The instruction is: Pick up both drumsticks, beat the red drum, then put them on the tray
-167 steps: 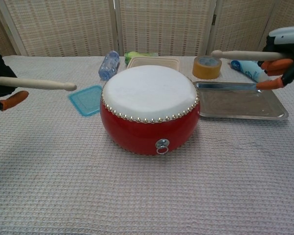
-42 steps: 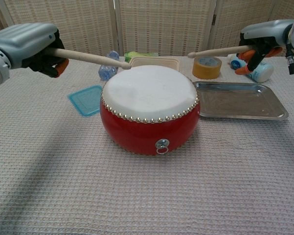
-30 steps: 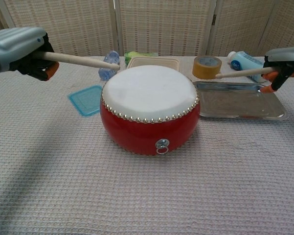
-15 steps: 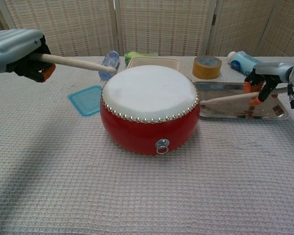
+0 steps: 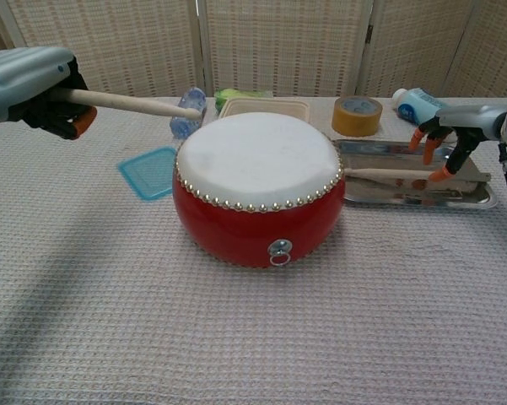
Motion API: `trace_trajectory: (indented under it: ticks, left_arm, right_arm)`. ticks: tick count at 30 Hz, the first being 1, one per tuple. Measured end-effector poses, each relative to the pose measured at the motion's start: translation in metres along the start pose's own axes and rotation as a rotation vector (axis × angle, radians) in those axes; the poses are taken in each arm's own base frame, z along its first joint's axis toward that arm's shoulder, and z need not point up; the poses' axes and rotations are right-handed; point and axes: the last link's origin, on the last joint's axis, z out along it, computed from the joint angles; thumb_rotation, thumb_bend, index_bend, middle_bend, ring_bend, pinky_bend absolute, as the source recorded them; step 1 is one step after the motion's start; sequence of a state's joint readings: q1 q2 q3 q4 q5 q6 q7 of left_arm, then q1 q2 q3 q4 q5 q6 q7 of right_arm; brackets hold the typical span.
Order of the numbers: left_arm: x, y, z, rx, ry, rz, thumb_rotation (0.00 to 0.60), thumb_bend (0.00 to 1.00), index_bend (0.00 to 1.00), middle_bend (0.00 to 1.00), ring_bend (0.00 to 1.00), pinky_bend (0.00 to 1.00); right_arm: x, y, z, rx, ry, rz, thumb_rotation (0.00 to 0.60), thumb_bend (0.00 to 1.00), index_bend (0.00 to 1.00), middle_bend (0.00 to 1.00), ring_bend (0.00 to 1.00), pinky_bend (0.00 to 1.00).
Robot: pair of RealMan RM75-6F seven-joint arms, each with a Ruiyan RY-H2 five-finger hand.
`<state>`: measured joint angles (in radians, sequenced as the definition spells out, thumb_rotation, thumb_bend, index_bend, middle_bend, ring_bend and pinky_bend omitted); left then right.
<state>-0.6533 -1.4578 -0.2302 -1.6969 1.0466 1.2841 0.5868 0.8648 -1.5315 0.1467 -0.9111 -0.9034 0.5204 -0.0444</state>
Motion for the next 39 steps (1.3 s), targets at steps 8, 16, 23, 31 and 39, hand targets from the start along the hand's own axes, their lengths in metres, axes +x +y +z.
trace_trajectory:
  ticks: [8, 16, 23, 31, 39]
  left_arm:
    - [0.012, 0.016, -0.001, -0.026, -0.006, -0.107, 0.6, 0.68, 1.0, 1.0, 1.0, 1.0]
    - [0.007, 0.044, 0.002, -0.055, -0.006, -0.094, 0.6, 0.67, 1.0, 1.0, 1.0, 1.0]
    - [0.007, 0.071, 0.01, -0.045, 0.01, -0.094, 0.6, 0.67, 1.0, 1.0, 1.0, 1.0]
    - [0.009, 0.098, 0.013, -0.055, 0.042, 0.001, 0.6, 0.66, 1.0, 1.0, 1.0, 1.0]
    - [0.007, 0.113, 0.023, -0.022, 0.083, 0.094, 0.6, 0.66, 1.0, 1.0, 1.0, 1.0]
  right_arm:
    - [0.032, -0.012, -0.03, 0.1, 0.066, -0.015, 0.6, 0.17, 0.23, 0.32, 0.15, 0.4]
    - [0.074, -0.061, -0.09, 0.283, 0.147, 0.063, 0.6, 0.15, 0.38, 0.39, 0.27, 0.44]
    - [0.095, -0.111, -0.135, 0.402, 0.132, 0.185, 0.6, 0.12, 0.39, 0.4, 0.28, 0.45]
    - [0.099, -0.155, -0.135, 0.429, 0.074, 0.195, 0.6, 0.12, 0.41, 0.43, 0.29, 0.45]
    - [0.09, -0.199, -0.132, 0.443, 0.014, 0.157, 0.6, 0.11, 0.42, 0.44, 0.29, 0.45]
